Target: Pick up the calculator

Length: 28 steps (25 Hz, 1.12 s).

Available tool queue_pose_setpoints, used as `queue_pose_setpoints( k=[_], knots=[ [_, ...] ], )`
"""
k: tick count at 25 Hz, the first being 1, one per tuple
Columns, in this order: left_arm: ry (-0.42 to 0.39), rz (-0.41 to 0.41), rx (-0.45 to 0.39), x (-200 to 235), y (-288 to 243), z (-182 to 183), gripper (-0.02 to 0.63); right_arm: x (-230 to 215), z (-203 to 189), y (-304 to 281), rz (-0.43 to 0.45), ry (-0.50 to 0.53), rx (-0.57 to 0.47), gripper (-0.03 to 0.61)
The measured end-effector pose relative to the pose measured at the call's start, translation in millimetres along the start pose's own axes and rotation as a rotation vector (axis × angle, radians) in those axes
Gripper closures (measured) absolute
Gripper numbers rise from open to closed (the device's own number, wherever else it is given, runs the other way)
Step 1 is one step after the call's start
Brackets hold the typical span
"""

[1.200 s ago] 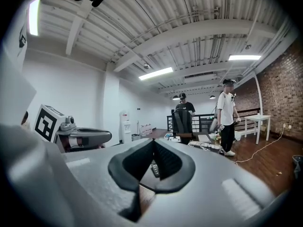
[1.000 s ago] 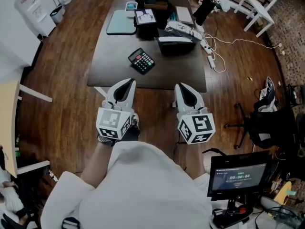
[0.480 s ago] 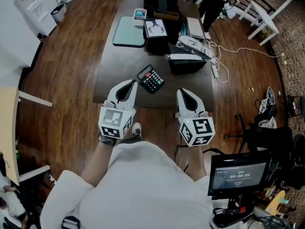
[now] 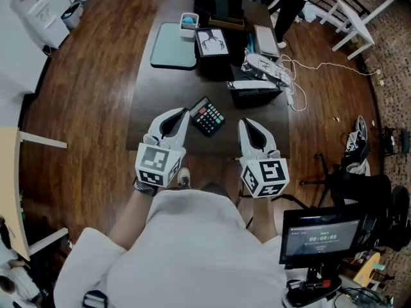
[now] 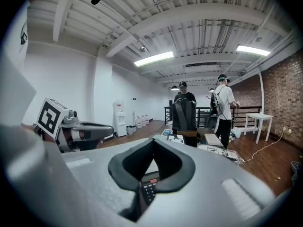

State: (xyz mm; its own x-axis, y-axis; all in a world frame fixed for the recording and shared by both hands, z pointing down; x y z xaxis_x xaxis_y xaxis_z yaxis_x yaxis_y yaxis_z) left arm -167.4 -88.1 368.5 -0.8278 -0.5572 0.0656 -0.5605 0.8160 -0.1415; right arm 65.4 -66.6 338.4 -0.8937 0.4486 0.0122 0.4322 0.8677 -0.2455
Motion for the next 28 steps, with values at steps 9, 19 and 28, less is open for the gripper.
queue_pose_setpoints(
  k=[9,19,28],
  knots=[
    [0.036,-0.015,0.034,6.2,-22.6,-6.2,0.607,-11.6,-0.2,-16.5,-0.019,-0.019,0.022,0.577],
    [0.008,-0.034,0.054,2.0,-46.4,9.1,0.607,-29.1,11.4,-38.3,0.03,-0.026,-0.022,0.577],
    [-0.006,-0.077,0.085,-8.6,-81.9,7.2,0.547,-43.3,4.0,-49.9,0.108,-0.019,0.007,0.474]
  ],
)
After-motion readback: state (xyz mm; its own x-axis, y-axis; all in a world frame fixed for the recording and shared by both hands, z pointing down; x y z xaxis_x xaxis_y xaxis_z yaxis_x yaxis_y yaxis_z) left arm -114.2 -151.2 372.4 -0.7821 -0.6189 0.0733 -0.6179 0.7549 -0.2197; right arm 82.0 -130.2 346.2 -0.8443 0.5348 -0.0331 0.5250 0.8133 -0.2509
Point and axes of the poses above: the fingertips, and each gripper's own axes: y backward along the fingers, x to its left, z out of its top, the point moved 9 cm from there along y, backward along the fingers
